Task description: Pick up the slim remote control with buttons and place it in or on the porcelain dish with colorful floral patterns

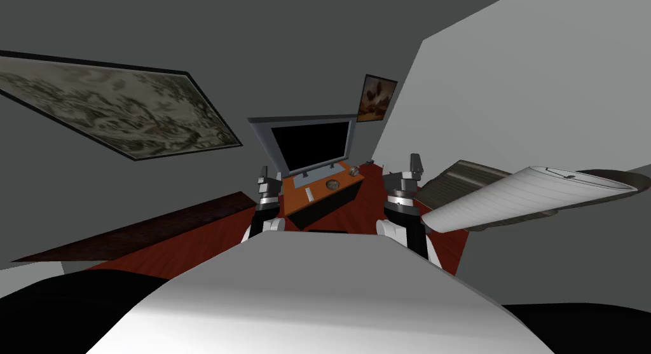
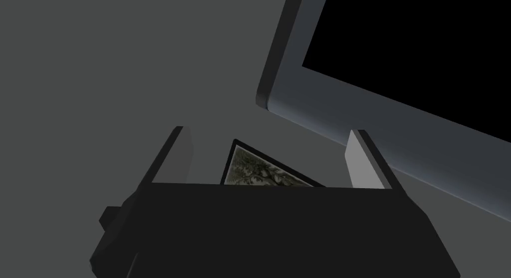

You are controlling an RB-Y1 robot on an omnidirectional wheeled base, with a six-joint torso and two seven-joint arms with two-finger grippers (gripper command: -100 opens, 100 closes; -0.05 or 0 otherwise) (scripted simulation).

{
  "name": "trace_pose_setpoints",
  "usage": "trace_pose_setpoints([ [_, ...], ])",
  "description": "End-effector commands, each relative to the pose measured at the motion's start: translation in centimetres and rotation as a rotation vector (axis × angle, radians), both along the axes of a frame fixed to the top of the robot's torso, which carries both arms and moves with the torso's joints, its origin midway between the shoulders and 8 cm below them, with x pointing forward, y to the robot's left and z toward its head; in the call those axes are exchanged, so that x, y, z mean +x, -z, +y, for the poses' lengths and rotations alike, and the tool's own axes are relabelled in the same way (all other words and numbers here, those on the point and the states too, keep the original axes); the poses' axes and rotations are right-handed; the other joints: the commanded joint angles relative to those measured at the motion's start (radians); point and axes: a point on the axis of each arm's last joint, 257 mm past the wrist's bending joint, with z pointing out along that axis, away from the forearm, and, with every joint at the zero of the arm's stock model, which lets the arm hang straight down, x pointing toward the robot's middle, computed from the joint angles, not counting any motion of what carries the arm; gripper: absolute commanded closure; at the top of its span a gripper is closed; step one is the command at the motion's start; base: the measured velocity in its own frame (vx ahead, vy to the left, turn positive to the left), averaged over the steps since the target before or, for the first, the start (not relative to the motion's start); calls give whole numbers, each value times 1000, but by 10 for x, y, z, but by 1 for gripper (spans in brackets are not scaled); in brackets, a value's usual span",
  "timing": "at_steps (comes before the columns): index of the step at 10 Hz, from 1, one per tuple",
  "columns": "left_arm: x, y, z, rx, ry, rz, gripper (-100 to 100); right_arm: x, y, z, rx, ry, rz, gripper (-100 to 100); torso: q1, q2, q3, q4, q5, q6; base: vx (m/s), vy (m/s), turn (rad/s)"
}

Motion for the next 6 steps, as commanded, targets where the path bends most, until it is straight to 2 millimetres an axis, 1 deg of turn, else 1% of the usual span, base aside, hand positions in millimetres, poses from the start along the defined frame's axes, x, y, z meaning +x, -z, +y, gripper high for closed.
trace_pose_setpoints([
  [1, 2, 8, -4, 24, 23, 27, -100, 0, 0, 0, 0, 0, 0, 0, 0, 0, 0, 0, 0, 0, -16, 7, -34],
  [3, 6, 29, -10, 51, 61, 87, -100, 0, 0, 0, 0, 0, 0, 0, 1, 2, 1, 0, 0, 0, -37, 21, -63],
  [4, 7, 44, -13, 56, 80, 128, -100, 0, 0, 0, 0, 0, 0, 0, 2, 3, 1, 1, 0, 0, -52, 33, -90],
  [5, 7, 44, -13, 62, 82, 129, -100, 0, 0, 0, 0, 0, 0, 0, 2, 3, 2, 1, 1, 0, -39, 24, -38],
  [6, 8, 63, -16, 69, 105, 178, -100, 0, 0, 0, 0, 0, 0, 0, 2, 3, 2, 1, 1, 0, -33, 12, -77],
])
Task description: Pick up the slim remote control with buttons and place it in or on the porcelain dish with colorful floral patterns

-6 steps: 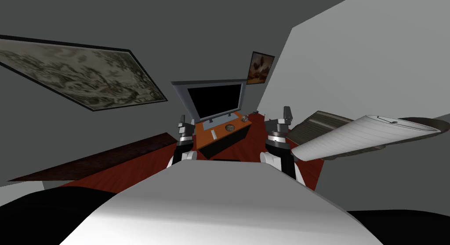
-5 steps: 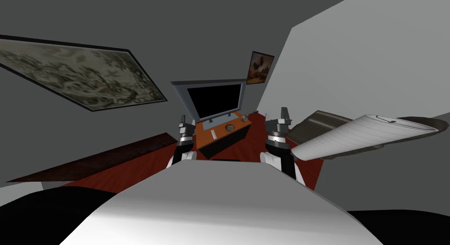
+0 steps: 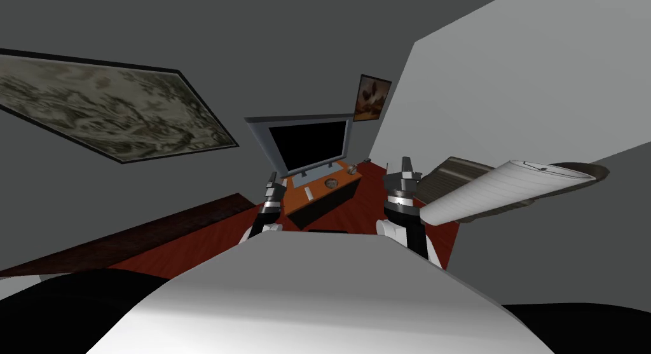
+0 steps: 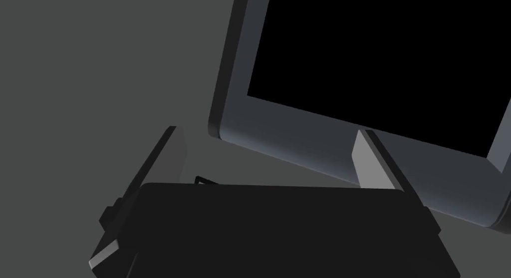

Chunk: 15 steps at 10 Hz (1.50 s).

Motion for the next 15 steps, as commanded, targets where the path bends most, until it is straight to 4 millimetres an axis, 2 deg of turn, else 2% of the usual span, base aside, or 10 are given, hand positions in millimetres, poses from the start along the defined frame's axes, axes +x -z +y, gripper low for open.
trace_pose_setpoints([
  [1, -1, 31, -6, 9, 33, 82, -100, 0, 0, 0, 0, 0, 0, 0, 0, 0, 0, 0, 0, 0, -50, 12, -137],
  [3, -7, 83, -11, 7, 72, 213, -100, 0, 0, 0, 0, 0, 0, 0, 0, 1, 1, 0, 0, 0, -55, 17, -151],
  [4, -8, 84, -11, 15, 76, 215, -100, 0, 0, 0, 0, 0, 0, 0, 0, 1, 1, 0, 0, 0, -40, 13, -82],
  [6, -24, 145, -16, 5, 116, 366, -100, 0, 0, 0, 0, 0, 0, 0, -1, 0, 0, 0, 0, 0, -25, -1, -196],
  [7, -24, 145, -15, 11, 119, 368, -100, 0, 0, 0, 0, 0, 0, 0, -1, 0, 0, 0, 0, 0, -18, 0, -44],
  [8, -35, 173, -19, 7, 142, 439, -100, 0, 0, 0, 0, 0, 0, 0, -1, -1, 0, 0, 0, 0, -12, -9, -164],
  [10, -36, 178, -17, 7, 139, 450, -100, 0, 0, 0, 0, 0, 0, 0, -1, -2, -1, 0, 0, 0, -5, -4, -24],
  [13, -70, 241, -21, -4, 181, 613, -100, 0, 0, 0, 0, 0, 0, 0, -1, -3, -1, 0, 0, 0, 2, -13, -148],
  [14, -71, 245, -20, -3, 179, 620, -100, 0, 0, 0, 0, 0, 0, 0, -2, -3, -2, -1, 0, 0, 7, -12, -79],
  [15, -91, 274, -22, -8, 200, 701, -100, 0, 0, 0, 0, 0, 0, 0, -2, -3, -2, -1, 0, 0, 17, -22, -209],
])
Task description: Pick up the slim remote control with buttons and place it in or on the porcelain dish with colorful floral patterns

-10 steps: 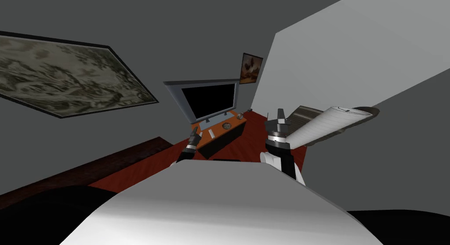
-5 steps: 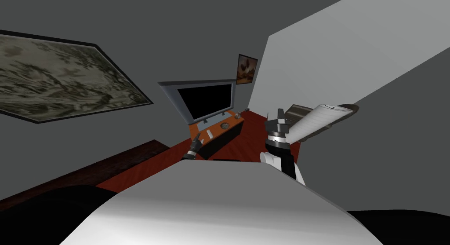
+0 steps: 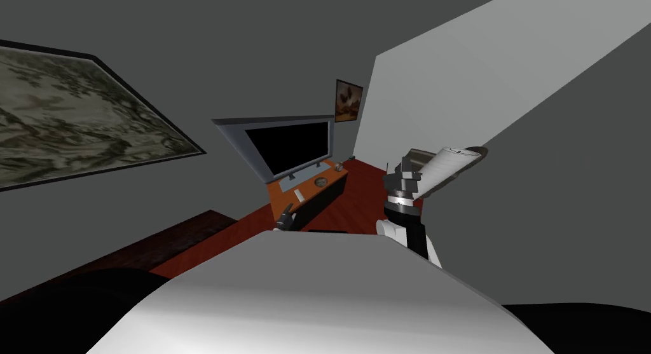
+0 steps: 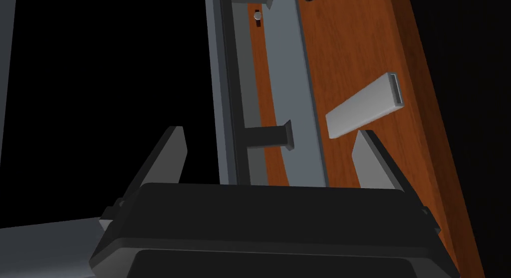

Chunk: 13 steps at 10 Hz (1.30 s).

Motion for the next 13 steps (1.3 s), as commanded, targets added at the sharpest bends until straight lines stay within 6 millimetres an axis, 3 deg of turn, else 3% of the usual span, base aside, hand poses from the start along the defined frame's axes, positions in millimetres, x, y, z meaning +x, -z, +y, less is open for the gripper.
trace_pose_setpoints([
  [1, -14, 19, 2, 0, 7, 50, -100, 0, 0, 0, 0, 0, 0, 0, 0, 0, 0, 0, 0, 0, 14, -18, -88],
  [3, -61, 74, 4, -2, 42, 212, -100, 0, 0, 0, 0, 0, 0, 0, 0, 0, 0, 0, 0, 0, 37, -35, -242],
  [4, -64, 78, 4, 0, 42, 222, -100, 0, 0, 0, 0, 0, 0, 0, -1, -2, -1, 0, 0, 0, 45, -34, -119],
  [5, -88, 99, 3, -6, 61, 291, -100, 0, 0, 0, 0, 0, 0, 0, -1, -2, -1, 0, 0, -1, 57, -40, -211],
  [6, -94, 106, 8, 4, 58, 310, -100, 0, 0, 0, 0, 0, 0, 0, -1, -2, -1, -1, 0, 0, 50, -24, -112],
  [9, -177, 165, 28, 23, 92, 532, -100, 0, 0, 0, 0, 0, 0, 0, -1, -5, -3, -1, 0, 0, 102, -42, -280],
  [11, -187, 172, 28, 26, 97, 555, -100, 0, 0, 0, 0, 0, 0, 0, -2, -6, -4, -1, -1, -1, 72, -30, -68],
  [12, -212, 183, 32, 29, 113, 613, -100, 0, 0, 0, 0, 0, 0, 0, -1, -3, -2, -1, 0, -1, 75, -32, -237],
  [13, -218, 188, 38, 38, 107, 630, -100, 0, 0, 0, 0, 0, 0, 0, -1, -4, -2, -1, 0, 0, 75, -24, -135],
])
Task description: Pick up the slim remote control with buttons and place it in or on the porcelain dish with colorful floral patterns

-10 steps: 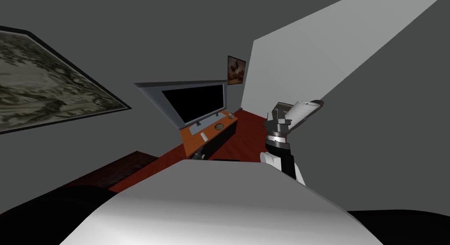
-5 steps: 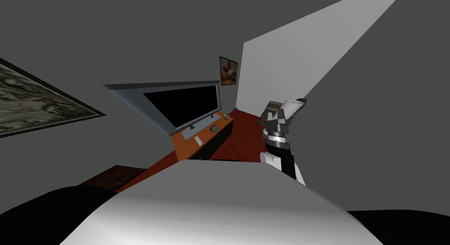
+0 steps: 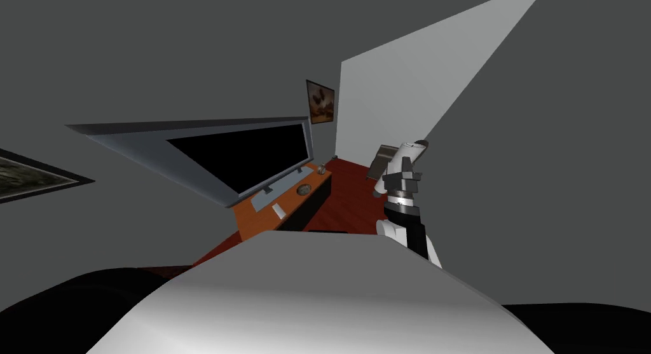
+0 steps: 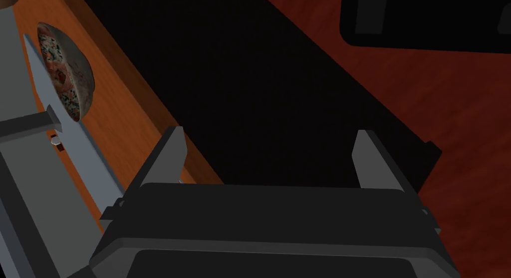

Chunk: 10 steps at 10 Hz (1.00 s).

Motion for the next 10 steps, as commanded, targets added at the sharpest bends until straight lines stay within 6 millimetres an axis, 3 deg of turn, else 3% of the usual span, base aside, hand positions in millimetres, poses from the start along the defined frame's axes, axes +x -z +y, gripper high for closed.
trace_pose_setpoints([
  [1, -24, 12, 8, 2, 17, 62, -100, 0, 0, 0, 0, 0, 0, 0, 0, 0, 0, 0, 0, 0, 97, -44, -227],
  [6, -93, 37, 45, 55, 36, 215, -100, 0, 0, 0, 0, 0, 0, 0, 0, -4, -2, -1, 0, 1, 113, -19, -157],
  [9, -164, 46, 93, 116, 67, 369, -100, 0, 0, 0, 0, 0, 0, 0, 1, -7, -4, -1, 0, 1, 173, -11, -268],
  [10, -171, 47, 96, 123, 69, 383, -100, 0, 0, 0, 0, 0, 0, 0, 1, -9, -5, -2, 0, 1, 130, 10, -106],
])
